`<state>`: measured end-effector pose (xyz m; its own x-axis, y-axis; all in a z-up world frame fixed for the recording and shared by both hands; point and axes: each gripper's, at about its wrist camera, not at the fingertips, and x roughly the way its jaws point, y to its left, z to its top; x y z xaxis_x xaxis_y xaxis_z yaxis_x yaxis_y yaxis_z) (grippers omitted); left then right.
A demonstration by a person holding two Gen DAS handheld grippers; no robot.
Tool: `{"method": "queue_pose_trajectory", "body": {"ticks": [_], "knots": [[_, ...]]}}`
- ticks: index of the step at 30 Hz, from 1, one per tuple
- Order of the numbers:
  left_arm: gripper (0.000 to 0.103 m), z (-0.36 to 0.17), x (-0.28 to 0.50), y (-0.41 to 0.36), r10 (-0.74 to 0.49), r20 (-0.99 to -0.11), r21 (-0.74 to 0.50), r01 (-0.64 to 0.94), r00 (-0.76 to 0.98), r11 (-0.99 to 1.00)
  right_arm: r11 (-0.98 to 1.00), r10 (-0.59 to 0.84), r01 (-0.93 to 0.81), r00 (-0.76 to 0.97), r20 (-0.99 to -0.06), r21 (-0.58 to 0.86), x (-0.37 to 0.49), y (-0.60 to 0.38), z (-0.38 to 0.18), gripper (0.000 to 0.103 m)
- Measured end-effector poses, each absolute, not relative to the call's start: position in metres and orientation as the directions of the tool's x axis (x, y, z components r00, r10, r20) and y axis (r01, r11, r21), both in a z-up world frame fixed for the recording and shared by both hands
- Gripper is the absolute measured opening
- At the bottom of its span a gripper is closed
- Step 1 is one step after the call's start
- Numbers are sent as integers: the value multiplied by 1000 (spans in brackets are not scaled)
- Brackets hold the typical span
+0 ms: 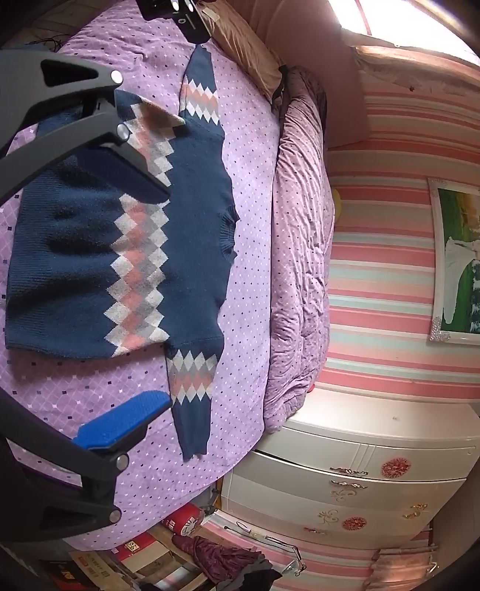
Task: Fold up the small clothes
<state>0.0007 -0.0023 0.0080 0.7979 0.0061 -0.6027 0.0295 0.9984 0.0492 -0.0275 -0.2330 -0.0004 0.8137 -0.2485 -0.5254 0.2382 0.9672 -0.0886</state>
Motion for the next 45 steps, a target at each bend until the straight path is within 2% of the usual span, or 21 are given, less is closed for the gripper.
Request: {"method": "queue_pose_trajectory", "body": {"ticks": [45], "knots": [[100, -3, 10, 6, -6, -610, 49, 45, 792, 998, 969, -241, 231, 811, -533, -87, -21, -234, -19, 102]]}}
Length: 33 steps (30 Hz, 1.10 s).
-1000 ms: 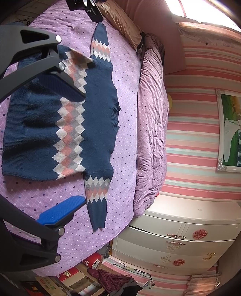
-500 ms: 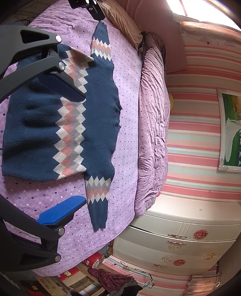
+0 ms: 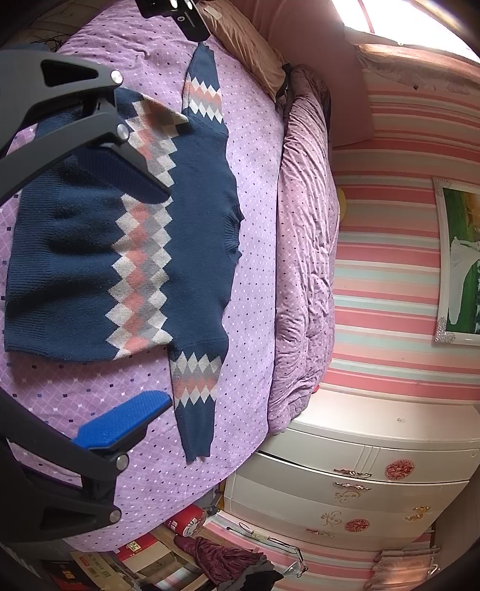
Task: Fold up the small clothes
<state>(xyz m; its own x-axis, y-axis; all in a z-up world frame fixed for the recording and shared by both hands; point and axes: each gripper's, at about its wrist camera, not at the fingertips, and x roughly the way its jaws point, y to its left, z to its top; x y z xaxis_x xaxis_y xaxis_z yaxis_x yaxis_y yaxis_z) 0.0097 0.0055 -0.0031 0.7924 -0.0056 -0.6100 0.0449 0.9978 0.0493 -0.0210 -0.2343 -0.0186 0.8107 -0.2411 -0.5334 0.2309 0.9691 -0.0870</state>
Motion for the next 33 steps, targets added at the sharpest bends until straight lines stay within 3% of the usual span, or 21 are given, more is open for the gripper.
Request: {"method": "queue_pose_trajectory", "body": {"ticks": [33], "knots": [[100, -14, 26, 16, 5, -629, 37, 24, 778, 999, 972, -230, 215, 806, -546, -93, -3, -224, -22, 102]]}}
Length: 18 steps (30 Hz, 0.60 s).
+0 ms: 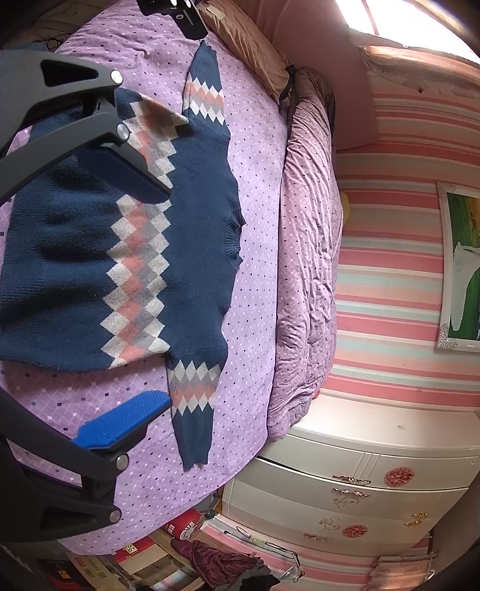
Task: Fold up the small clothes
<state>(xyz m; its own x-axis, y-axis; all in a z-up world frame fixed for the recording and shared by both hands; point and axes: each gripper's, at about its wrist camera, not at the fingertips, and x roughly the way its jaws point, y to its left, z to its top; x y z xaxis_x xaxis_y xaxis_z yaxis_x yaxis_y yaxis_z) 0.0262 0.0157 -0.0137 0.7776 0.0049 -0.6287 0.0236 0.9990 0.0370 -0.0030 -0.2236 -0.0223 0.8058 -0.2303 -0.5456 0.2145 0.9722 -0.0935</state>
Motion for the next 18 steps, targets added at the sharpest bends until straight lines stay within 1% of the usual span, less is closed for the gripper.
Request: {"method": "queue_pose_trajectory", "body": {"ticks": [3, 7, 12, 16, 18], "knots": [[100, -18, 35, 23, 2, -636, 30, 22, 772, 999, 973, -230, 208, 804, -548, -102, 6, -220, -24, 102], [100, -24, 50, 40, -36, -648, -16, 34, 761, 999, 973, -228, 204, 808, -543, -106, 19, -215, -25, 102], [100, -35, 78, 74, 22, -640, 15, -17, 768, 1000, 977, -214, 191, 808, -549, -99, 47, -207, -30, 102], [100, -53, 107, 123, 0, -646, -50, -42, 764, 998, 983, -178, 166, 799, -575, -74, 75, -201, -40, 102], [100, -63, 118, 144, 15, -642, -52, -63, 767, 997, 983, -180, 162, 792, -583, -84, 91, -196, -46, 102]]}}
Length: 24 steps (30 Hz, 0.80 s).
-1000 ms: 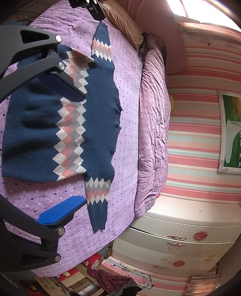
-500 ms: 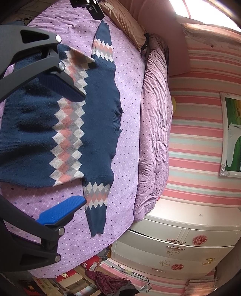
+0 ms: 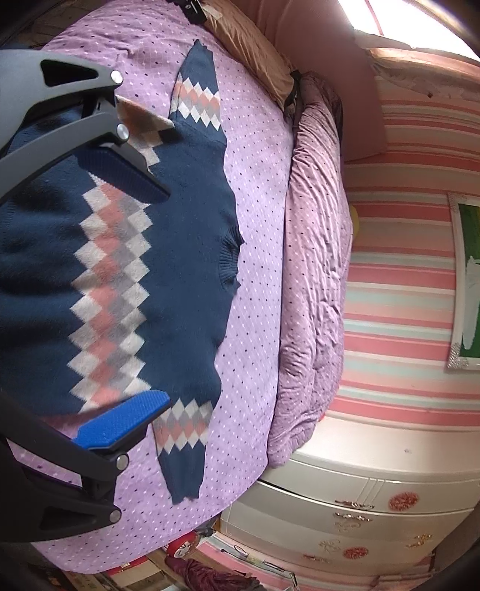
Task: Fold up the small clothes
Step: 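Lower the left tool onto a sleeve cuff and close on it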
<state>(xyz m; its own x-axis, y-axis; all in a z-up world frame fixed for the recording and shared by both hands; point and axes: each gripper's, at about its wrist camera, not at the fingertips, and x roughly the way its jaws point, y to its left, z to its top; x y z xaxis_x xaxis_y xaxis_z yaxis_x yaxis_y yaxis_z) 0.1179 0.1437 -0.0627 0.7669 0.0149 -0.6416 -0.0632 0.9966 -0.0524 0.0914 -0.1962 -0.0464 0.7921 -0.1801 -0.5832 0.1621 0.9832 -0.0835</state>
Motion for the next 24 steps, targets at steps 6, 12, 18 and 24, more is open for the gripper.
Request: {"method": "queue_pose_trajectory", "body": {"ticks": [6, 12, 18, 24], "knots": [[100, -99, 162, 205, 64, -680, -17, -103, 730, 995, 980, -198, 144, 792, -578, -138, 132, -174, -59, 102], [100, -134, 191, 274, -27, -706, -185, -147, 708, 972, 980, -194, 124, 782, -592, -157, 167, -155, -72, 102], [100, -175, 220, 353, -21, -680, -295, -248, 733, 923, 969, -240, 141, 751, -616, -205, 190, -145, -91, 102], [100, -220, 258, 403, -37, -710, -349, -305, 703, 886, 960, -263, 131, 721, -641, -246, 206, -136, -105, 102]]}}
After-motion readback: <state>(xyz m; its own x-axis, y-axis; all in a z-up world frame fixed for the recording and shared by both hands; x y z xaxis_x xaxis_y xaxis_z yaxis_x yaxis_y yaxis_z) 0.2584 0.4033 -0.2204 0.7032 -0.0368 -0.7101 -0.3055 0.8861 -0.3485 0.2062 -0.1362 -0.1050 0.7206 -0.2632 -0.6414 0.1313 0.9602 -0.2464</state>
